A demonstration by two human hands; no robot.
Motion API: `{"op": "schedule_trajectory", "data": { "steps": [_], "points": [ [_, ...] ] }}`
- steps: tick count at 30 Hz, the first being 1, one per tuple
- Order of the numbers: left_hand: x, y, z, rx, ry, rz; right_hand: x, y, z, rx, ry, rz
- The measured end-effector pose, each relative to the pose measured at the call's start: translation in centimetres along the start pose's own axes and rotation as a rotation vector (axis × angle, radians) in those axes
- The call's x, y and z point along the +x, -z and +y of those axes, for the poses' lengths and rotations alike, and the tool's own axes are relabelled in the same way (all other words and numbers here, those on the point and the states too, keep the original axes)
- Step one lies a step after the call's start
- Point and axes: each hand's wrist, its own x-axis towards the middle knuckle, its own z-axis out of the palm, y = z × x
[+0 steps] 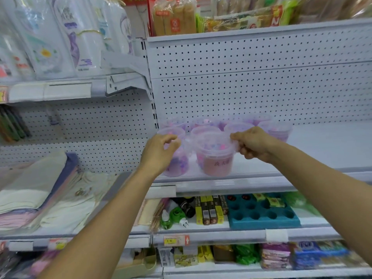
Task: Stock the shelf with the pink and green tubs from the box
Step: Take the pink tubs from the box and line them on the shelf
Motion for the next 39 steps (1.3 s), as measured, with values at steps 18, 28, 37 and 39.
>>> {"op": "schedule_trajectory", "data": {
  "steps": [18,28,37,39],
  "points": [
    [-0.2,-0.4,-3.2,0.389,-0.144,-0.115,2.6,-3.4,3.3,0.217,-0.124,0.122],
    [-1.4,-0.9,-3.0,0.485,-0.233,-0.11,-0.2,-2.6,4.1,-0.372,0.107,0.152],
    [-9.0,-8.6,6.7,0.364,-0.519,-0.057,-9.1,6.2,11.1,-0.994,0.53,0.418],
    [-10.9,-11.4,9.1,0.337,-0.57,-0.097,-11.6,9.0,13.4,-0.992,0.509,0.478]
  ]
}}
